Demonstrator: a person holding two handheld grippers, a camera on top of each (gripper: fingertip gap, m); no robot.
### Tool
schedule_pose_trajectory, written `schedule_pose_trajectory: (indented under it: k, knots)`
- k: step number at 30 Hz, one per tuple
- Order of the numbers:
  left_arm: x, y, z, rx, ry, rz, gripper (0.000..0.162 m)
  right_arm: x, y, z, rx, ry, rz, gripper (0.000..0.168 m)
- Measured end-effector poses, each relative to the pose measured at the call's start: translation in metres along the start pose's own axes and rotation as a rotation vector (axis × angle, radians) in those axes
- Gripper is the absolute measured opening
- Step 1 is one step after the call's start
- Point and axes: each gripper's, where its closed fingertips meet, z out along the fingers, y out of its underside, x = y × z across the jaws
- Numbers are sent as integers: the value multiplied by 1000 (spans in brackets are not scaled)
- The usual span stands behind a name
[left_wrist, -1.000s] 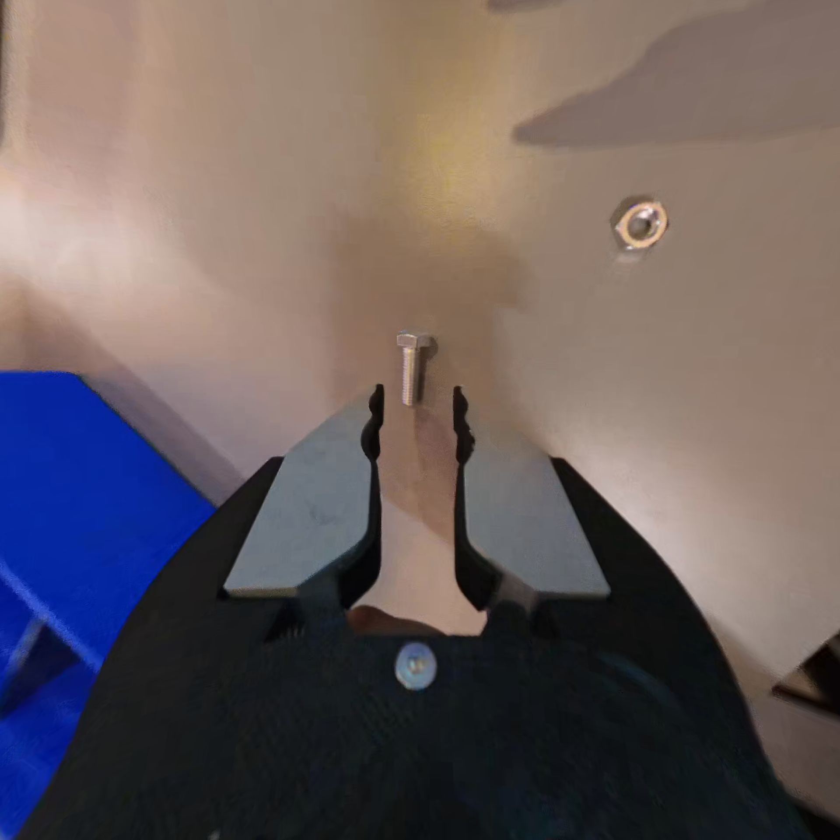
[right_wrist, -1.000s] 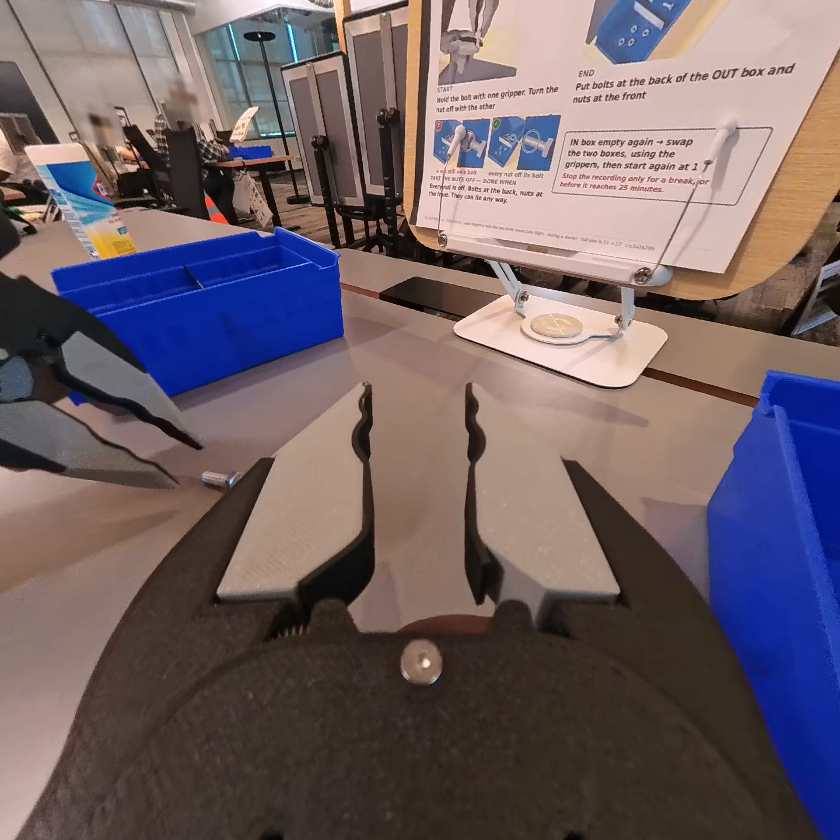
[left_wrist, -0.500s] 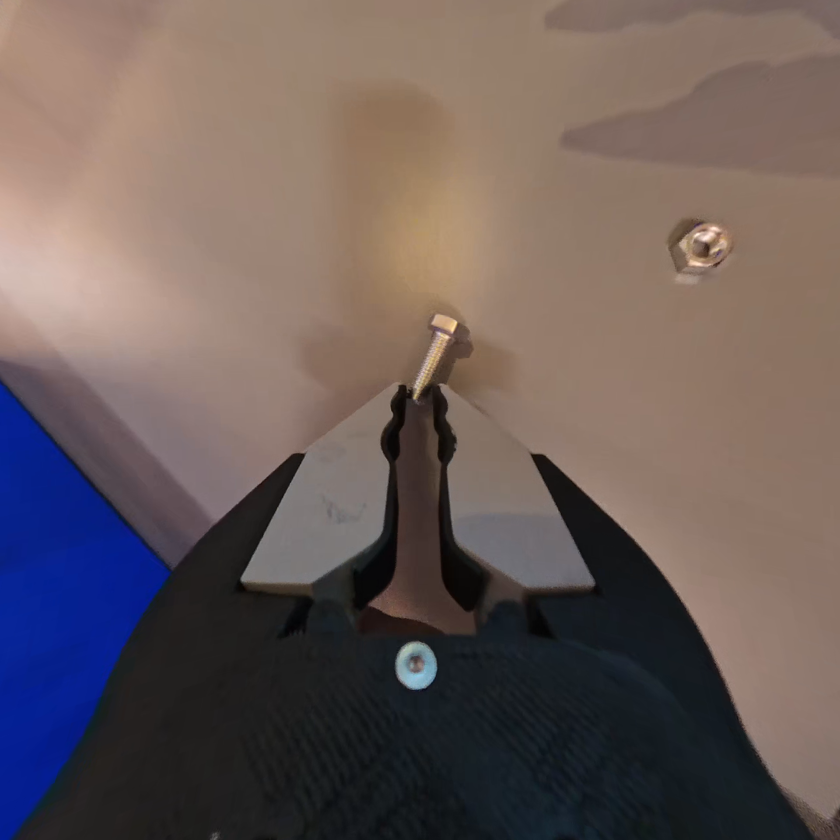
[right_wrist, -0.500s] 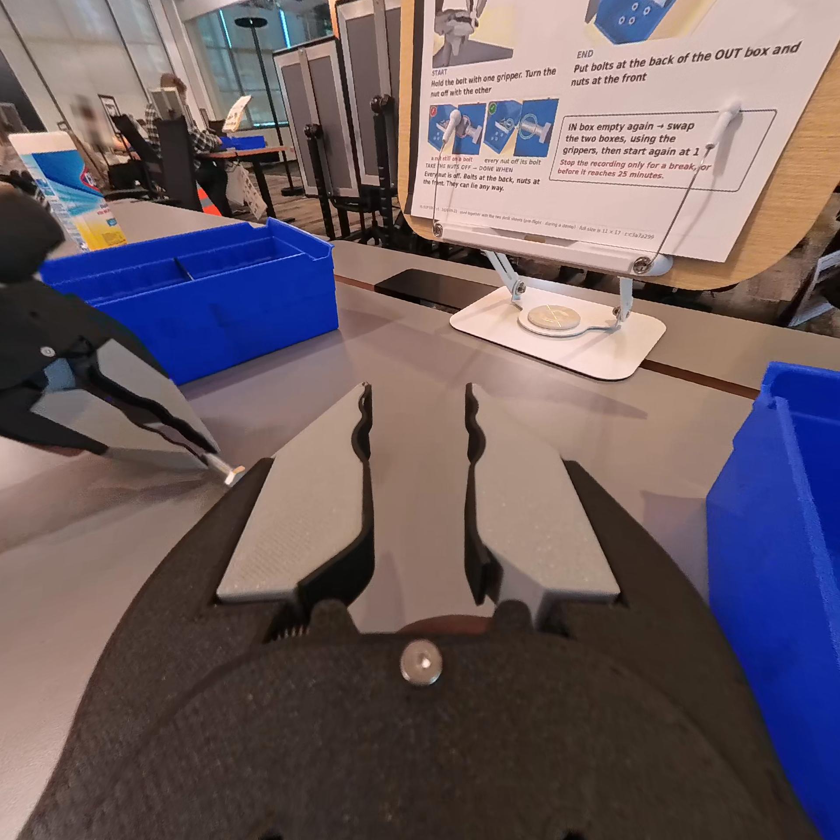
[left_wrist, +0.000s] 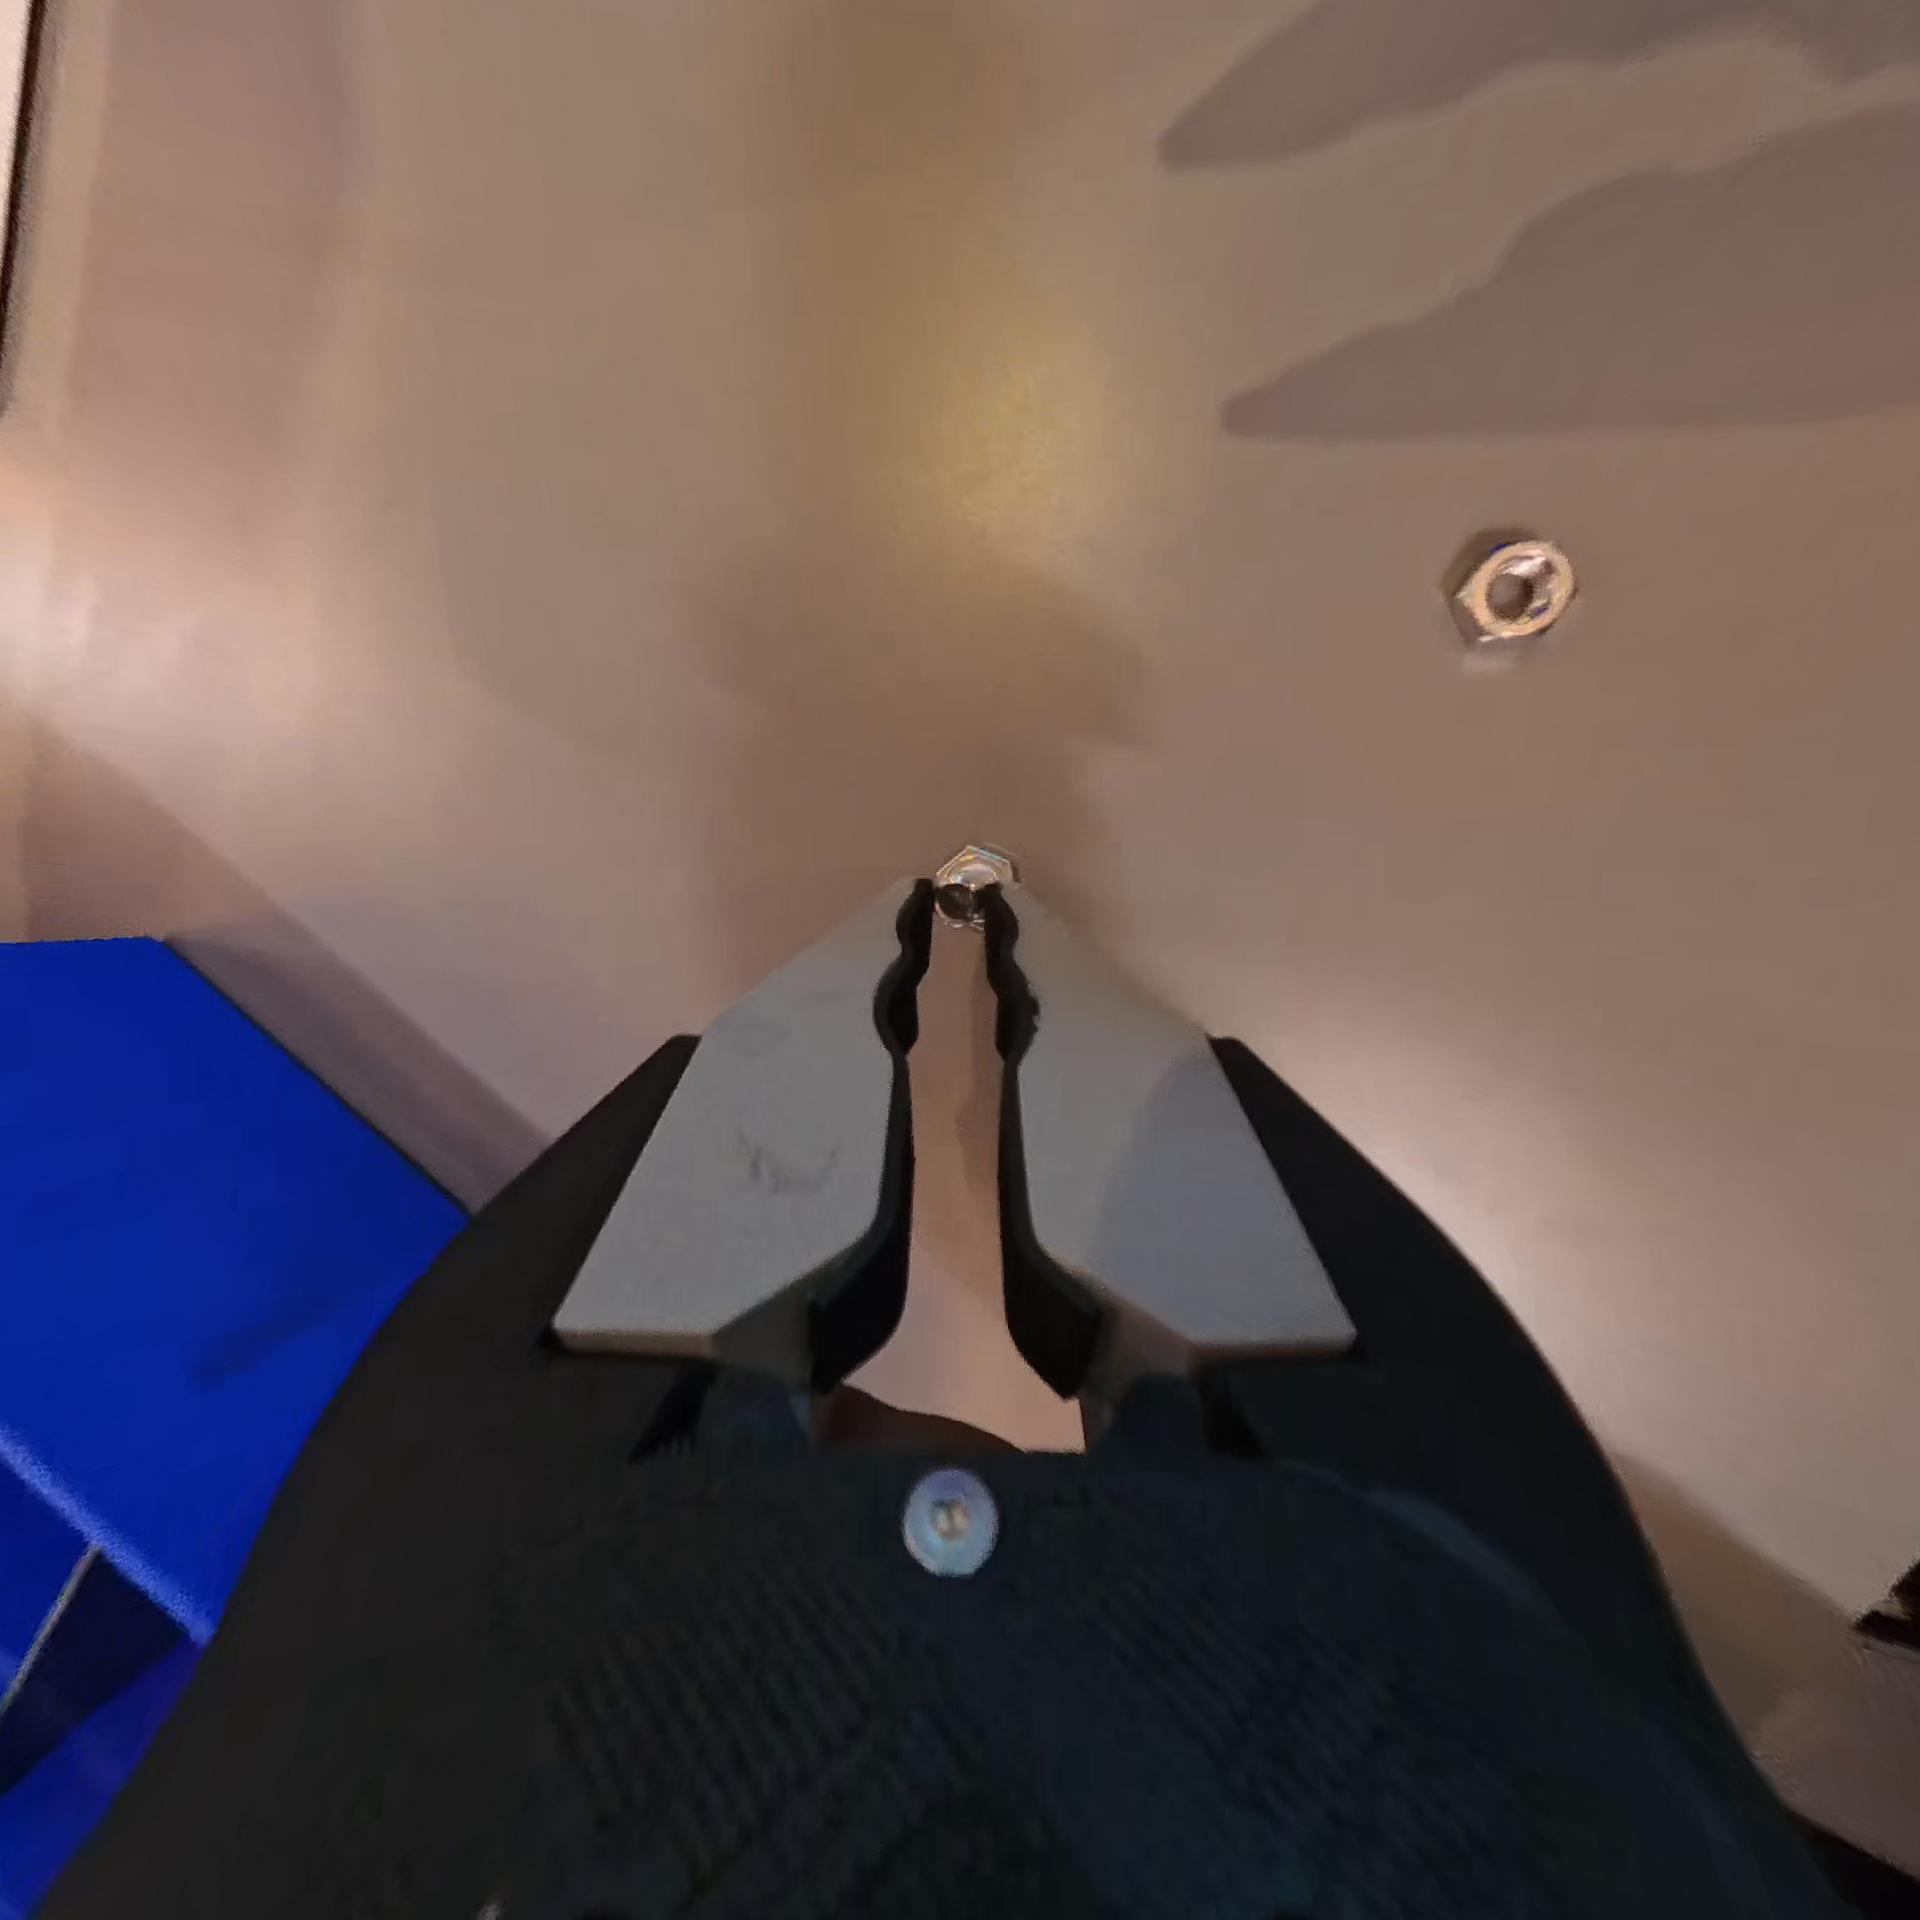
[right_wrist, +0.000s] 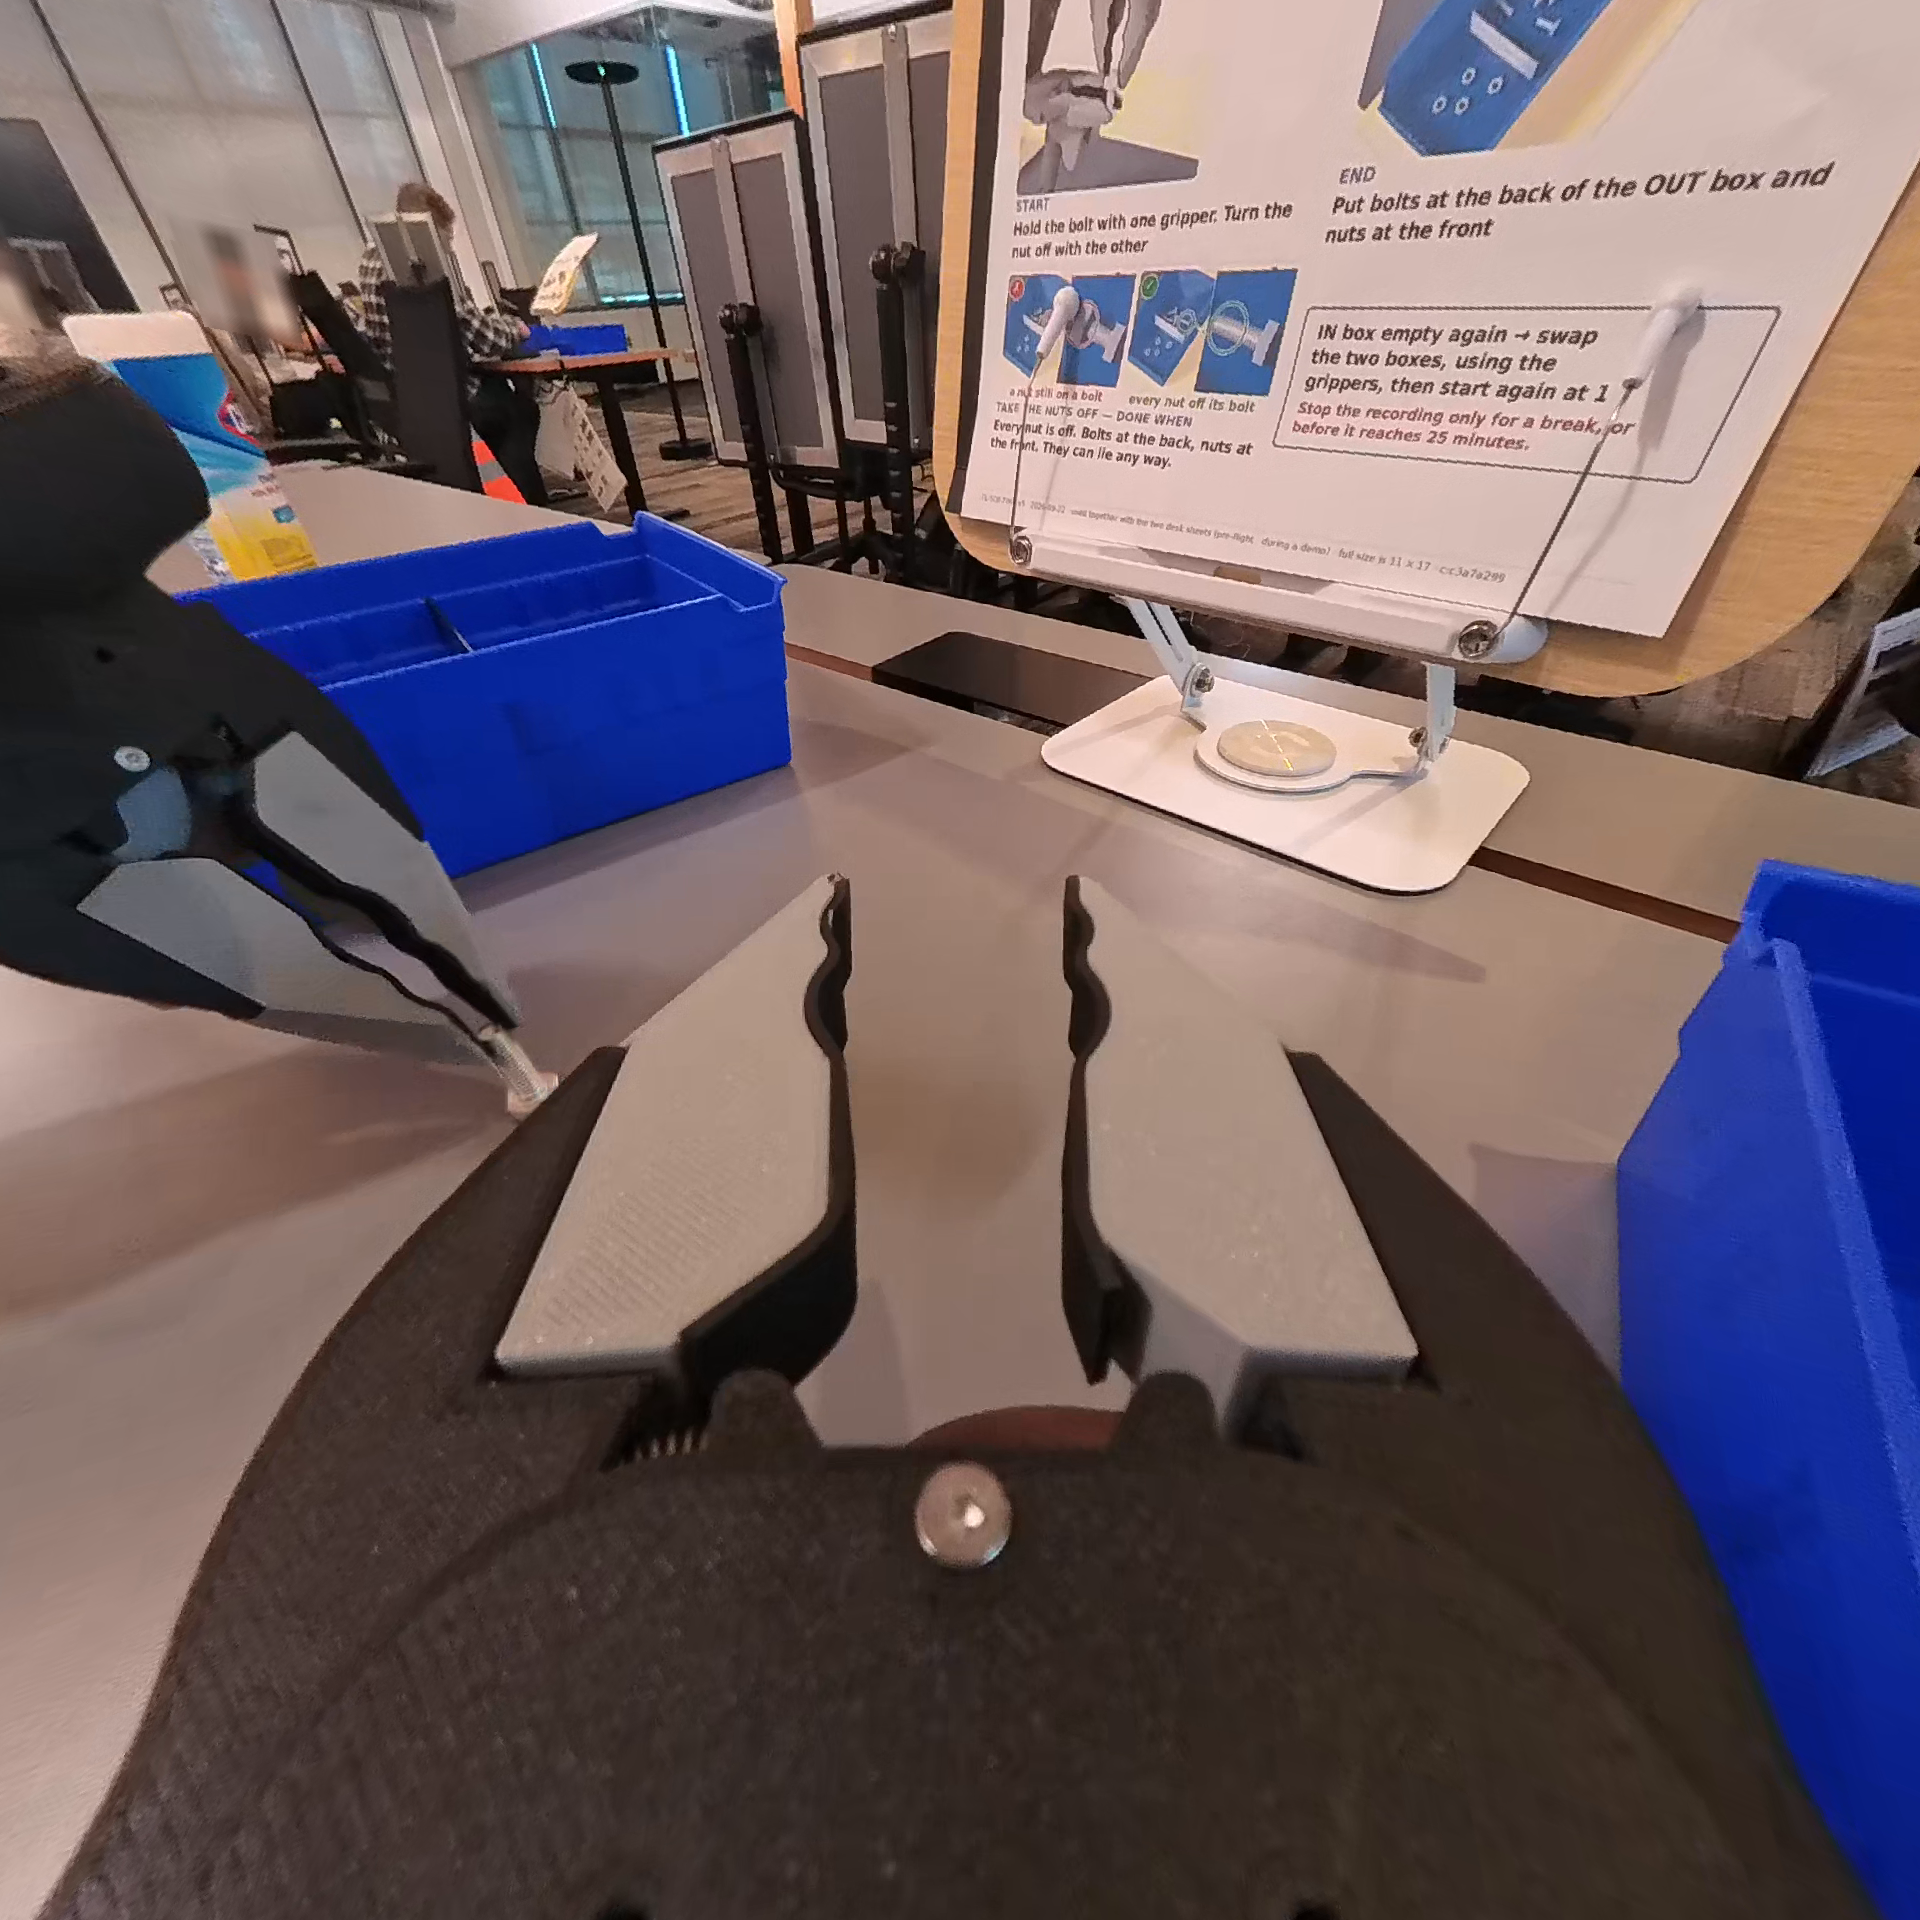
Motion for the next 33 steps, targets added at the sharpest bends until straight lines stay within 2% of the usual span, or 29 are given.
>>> schedule_pose_trajectory:
  k: [6,11,14,17,19,21,23,26,33]
  knots:
    - [1,2,0,29,2,-59,8,-4,2,1,-11,-15,-6,40]
    - [-4,-5,-11,118,-24,-113,25,-9,7,3,-32,-40,-18,44]
    - [-12,-22,-28,284,-58,-191,29,-13,8,3,-38,-58,-19,47]
    - [-26,-44,-47,550,-104,-314,29,-15,10,4,-43,-72,-18,47]
    - [-29,-47,-50,685,-110,-381,29,-17,11,4,-47,-78,-23,48]
    - [-22,-41,-44,745,-77,-421,29,-20,14,5,-55,-98,-27,48]
    - [-18,-28,-34,758,-80,-452,29,-25,17,6,-69,-123,-24,48]
    - [-11,-7,-18,655,-104,-415,29,-29,21,8,-79,-135,-22,47]
    - [-4,-3,0,586,-51,-407,30,-37,22,10,-83,-139,-52,46]
